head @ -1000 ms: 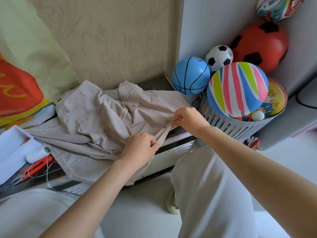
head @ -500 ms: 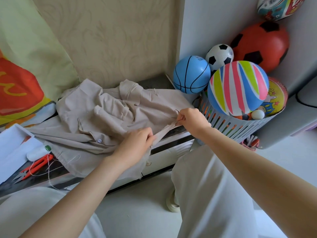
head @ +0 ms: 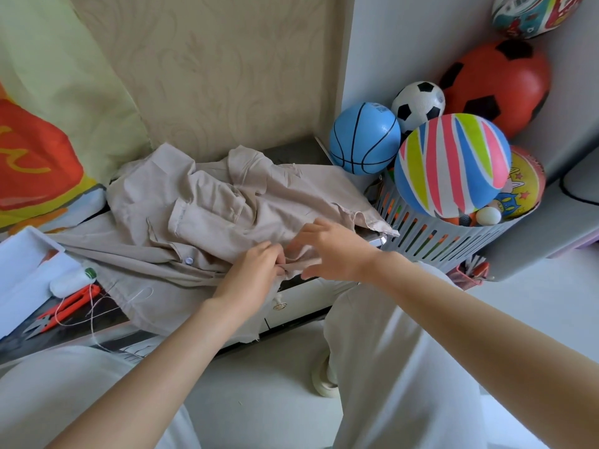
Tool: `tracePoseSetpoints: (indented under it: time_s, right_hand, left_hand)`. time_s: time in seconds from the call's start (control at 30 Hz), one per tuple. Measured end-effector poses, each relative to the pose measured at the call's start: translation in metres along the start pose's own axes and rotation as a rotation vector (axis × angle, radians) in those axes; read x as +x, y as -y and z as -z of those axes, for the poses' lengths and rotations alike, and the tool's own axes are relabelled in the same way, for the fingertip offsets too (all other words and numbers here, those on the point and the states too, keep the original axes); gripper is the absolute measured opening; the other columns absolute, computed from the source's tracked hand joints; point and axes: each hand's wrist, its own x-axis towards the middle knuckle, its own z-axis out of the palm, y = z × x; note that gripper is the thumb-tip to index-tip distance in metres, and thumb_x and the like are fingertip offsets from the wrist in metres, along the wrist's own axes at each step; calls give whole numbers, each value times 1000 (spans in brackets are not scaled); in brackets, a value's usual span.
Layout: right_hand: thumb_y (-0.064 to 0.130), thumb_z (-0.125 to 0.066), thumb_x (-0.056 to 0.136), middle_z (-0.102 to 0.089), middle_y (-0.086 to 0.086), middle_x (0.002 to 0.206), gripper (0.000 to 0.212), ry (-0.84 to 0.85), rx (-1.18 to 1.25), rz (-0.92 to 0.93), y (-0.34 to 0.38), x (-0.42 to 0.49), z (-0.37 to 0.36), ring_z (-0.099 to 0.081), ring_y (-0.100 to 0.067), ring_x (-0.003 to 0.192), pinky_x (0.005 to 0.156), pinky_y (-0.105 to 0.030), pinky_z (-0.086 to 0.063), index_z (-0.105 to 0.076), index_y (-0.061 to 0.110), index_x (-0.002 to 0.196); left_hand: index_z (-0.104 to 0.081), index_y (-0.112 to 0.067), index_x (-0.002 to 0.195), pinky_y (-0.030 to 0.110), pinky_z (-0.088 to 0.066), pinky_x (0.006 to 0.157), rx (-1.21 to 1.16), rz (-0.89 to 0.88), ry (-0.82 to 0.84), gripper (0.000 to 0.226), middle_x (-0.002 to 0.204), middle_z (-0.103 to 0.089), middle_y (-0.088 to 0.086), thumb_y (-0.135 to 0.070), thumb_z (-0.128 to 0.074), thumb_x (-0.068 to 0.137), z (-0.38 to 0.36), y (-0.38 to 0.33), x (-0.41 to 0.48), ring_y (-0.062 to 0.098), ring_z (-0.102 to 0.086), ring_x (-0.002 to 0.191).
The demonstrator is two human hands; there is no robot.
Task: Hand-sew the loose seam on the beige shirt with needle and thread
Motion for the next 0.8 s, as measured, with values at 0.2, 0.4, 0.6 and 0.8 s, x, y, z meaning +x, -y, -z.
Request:
tracePoseSetpoints:
  time_s: [0.2, 0.4, 0.6, 0.8]
  right_hand:
    - [33, -65, 87, -67, 1, 92, 19, 34, 69, -150, 16, 7, -6, -59, -20, 90, 74, -34, -46, -67, 19, 99]
    - [16, -59, 91, -68, 0, 99, 14, -54, 134, -241, 11, 9, 1, -60, -20, 93, 75, -27, -46, -70, 19, 99]
    - [13, -57, 92, -68, 2, 101, 18, -67, 138, -275, 11, 14, 4, -60, -18, 94, 78, -24, -42, -72, 19, 99]
    - [9, -57, 89, -69, -1, 98, 19, -123, 164, -362, 8, 20, 6, -61, -21, 93, 85, -36, -49, -73, 16, 97]
  left_hand:
    - [-54, -10, 96, 36, -45, 74, -34, -33, -70, 5, 90, -54, -3, -12, -57, 92, 7, -5, -4, 23, -58, 86]
    - [-46, -18, 122, 26, -31, 86, 128, -31, -38, 26, 109, -56, -5, -27, -49, 97, 30, 18, -12, 16, -49, 107]
    - [-62, -15, 101, 30, -39, 73, 263, 50, -25, 11, 105, -54, -5, -21, -54, 95, 45, 40, -10, 19, -55, 99]
    - [-52, -19, 74, 31, -23, 73, 307, -114, -479, 19, 78, -58, -6, -23, -62, 90, 68, 25, -8, 25, -49, 84]
